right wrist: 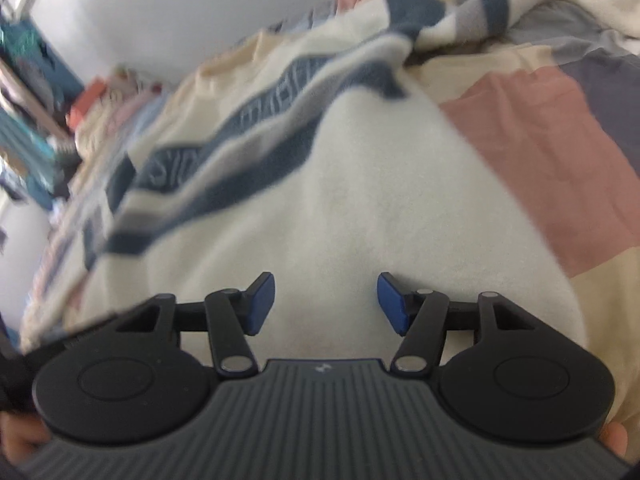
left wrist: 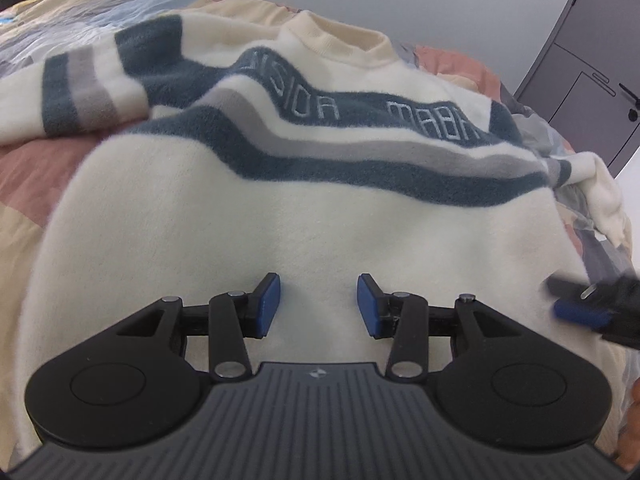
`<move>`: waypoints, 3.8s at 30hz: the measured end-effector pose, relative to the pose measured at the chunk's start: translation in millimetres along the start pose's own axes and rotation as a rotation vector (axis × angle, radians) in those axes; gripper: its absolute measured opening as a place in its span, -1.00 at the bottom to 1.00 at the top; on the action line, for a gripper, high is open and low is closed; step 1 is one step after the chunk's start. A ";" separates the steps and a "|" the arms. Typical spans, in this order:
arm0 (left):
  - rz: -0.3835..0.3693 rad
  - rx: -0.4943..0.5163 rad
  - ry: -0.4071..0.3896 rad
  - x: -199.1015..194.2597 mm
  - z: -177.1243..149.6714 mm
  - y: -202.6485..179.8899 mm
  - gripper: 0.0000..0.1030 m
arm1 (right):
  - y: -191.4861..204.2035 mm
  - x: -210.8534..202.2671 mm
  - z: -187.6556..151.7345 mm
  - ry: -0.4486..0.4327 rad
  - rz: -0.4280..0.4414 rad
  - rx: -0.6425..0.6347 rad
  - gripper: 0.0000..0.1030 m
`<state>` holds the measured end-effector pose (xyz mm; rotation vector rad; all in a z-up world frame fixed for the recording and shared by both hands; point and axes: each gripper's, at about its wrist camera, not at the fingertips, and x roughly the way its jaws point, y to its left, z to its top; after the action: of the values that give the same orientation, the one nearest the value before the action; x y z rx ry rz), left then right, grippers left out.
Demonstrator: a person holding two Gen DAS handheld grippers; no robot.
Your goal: Fold large clothes
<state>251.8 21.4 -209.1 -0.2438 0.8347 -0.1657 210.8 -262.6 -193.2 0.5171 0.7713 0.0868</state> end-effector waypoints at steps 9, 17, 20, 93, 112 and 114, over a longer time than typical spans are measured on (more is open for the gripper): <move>-0.040 -0.092 0.003 -9.9 -1.7 9.8 -0.06 | -54.3 -72.6 60.6 -0.241 0.037 0.186 0.18; -0.068 -0.135 -0.001 -5.9 0.9 10.3 -0.06 | -158.6 -54.8 131.7 -0.394 -0.066 0.269 0.54; -0.068 -0.142 0.000 -5.0 1.3 8.6 -0.06 | -218.2 -30.4 139.4 -0.453 -0.094 0.354 0.57; 0.009 -0.373 -0.116 -41.5 16.5 84.5 0.00 | 198.1 -57.6 111.0 -0.433 0.293 -0.587 -0.79; -0.086 -0.499 -0.193 -75.1 8.1 109.5 0.00 | 171.3 31.8 -43.3 0.122 0.179 -0.649 -0.72; -0.108 -0.463 -0.203 -82.5 7.1 100.6 0.00 | 170.9 21.5 -43.0 0.151 0.200 -0.680 -0.44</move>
<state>207.5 138.8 -173.9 -0.7296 0.6492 -0.0451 215.8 -90.1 -151.4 -0.0639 0.7804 0.5588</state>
